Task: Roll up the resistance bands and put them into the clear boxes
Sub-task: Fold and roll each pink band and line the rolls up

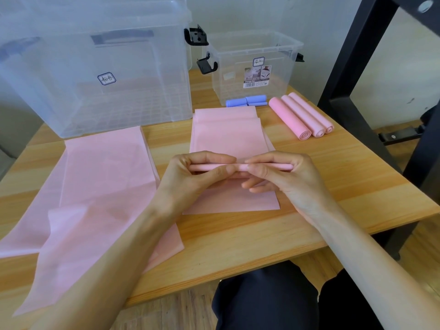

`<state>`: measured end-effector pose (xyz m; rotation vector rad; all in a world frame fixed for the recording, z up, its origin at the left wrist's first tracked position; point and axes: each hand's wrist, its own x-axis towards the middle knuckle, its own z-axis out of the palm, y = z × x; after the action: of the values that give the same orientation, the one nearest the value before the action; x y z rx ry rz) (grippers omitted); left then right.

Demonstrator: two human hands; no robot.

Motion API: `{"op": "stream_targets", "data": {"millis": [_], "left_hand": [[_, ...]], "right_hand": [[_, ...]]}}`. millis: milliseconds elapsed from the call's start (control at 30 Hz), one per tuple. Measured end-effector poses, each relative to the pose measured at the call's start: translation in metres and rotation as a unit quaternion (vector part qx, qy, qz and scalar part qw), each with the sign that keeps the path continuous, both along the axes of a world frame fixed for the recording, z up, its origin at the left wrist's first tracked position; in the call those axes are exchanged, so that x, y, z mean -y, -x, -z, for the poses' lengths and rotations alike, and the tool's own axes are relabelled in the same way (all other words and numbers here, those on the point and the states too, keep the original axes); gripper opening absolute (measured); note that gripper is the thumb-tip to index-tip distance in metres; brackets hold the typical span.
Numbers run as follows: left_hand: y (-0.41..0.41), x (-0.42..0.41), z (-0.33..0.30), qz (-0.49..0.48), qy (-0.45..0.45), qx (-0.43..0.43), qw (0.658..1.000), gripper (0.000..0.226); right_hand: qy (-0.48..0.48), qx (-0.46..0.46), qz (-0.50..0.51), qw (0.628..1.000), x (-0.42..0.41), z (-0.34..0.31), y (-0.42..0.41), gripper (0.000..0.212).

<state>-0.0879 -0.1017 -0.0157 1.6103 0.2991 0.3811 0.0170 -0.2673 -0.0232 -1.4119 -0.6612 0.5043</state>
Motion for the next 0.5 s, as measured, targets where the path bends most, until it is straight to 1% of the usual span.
{"op": "stream_targets", "data": {"millis": [167,367,500], "left_hand": [[-0.0027,0.0004,0.0009,-0.019,0.025,-0.001,1.000,0.022],[-0.0020,0.0006,-0.0007,-0.007,0.045,-0.001,0.999,0.017],[-0.0019,0.0002,-0.0008,-0.006,0.018,0.000,1.000,0.021]], "right_hand": [[0.006,0.006,0.019,1.000,-0.0009,0.0006,0.0000,0.022],[-0.009,0.006,0.023,1.000,-0.0009,-0.0001,0.0007,0.019],[-0.001,0.005,0.031,0.999,-0.0004,-0.0005,0.0004,0.017]]}}
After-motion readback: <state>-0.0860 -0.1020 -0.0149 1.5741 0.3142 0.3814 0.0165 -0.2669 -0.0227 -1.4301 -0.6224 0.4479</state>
